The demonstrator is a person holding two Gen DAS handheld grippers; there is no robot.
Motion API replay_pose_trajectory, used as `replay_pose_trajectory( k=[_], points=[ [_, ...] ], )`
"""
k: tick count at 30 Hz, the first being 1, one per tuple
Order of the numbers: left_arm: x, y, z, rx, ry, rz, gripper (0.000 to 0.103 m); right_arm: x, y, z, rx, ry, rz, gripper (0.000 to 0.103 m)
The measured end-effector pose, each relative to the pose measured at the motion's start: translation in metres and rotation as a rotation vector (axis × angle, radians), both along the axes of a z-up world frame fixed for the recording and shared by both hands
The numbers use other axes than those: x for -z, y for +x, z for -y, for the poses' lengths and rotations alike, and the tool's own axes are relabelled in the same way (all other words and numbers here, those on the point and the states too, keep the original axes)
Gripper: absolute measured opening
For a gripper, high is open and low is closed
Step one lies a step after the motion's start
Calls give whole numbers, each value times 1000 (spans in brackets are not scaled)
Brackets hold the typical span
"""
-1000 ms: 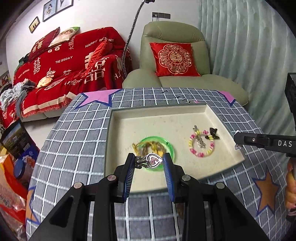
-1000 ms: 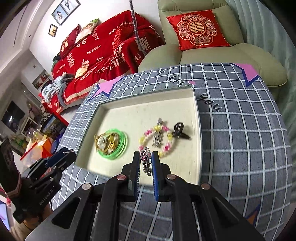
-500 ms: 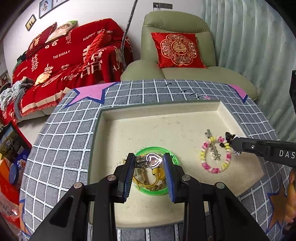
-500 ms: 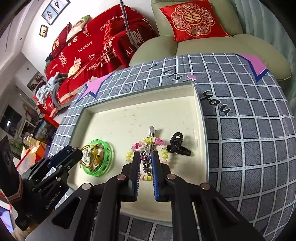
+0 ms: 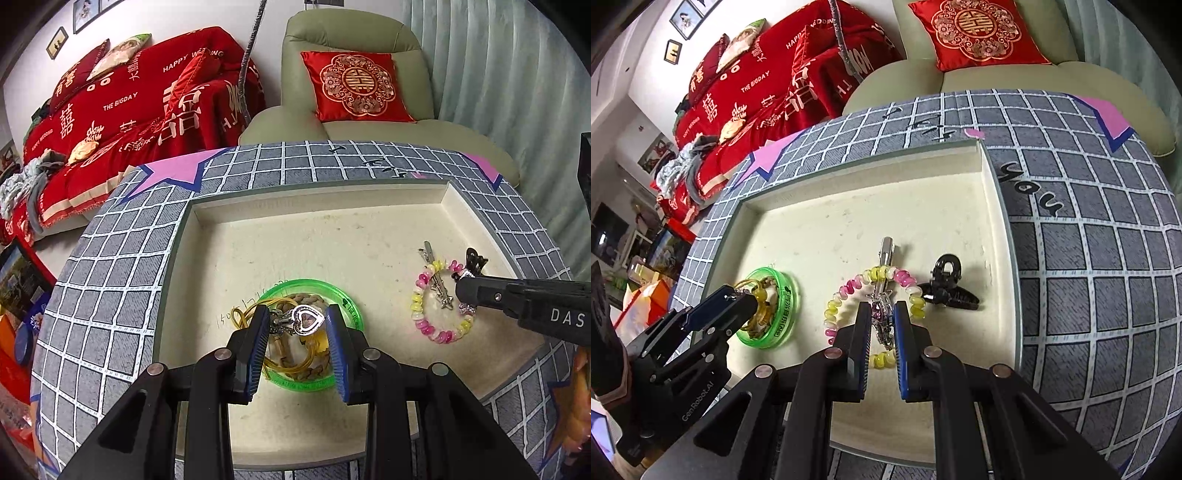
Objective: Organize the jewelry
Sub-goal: 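Open the left tool to drop the heart pendant while the right tool releases the chain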
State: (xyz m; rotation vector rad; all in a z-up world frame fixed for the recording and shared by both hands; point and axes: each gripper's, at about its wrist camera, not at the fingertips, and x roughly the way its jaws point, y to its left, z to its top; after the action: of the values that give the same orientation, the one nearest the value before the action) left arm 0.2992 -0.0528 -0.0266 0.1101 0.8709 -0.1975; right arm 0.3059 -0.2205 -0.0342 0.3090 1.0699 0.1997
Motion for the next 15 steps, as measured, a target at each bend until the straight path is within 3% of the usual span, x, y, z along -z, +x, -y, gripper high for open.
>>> replay_pose_trajectory(
  k=[10,15],
  points=[
    [3,-2,3,-5,28,4,42,5,2,2,10,30,-24,15],
    [-2,-4,4,-9,33,19,42,-2,-3,7,15,56,1,39]
  ],
)
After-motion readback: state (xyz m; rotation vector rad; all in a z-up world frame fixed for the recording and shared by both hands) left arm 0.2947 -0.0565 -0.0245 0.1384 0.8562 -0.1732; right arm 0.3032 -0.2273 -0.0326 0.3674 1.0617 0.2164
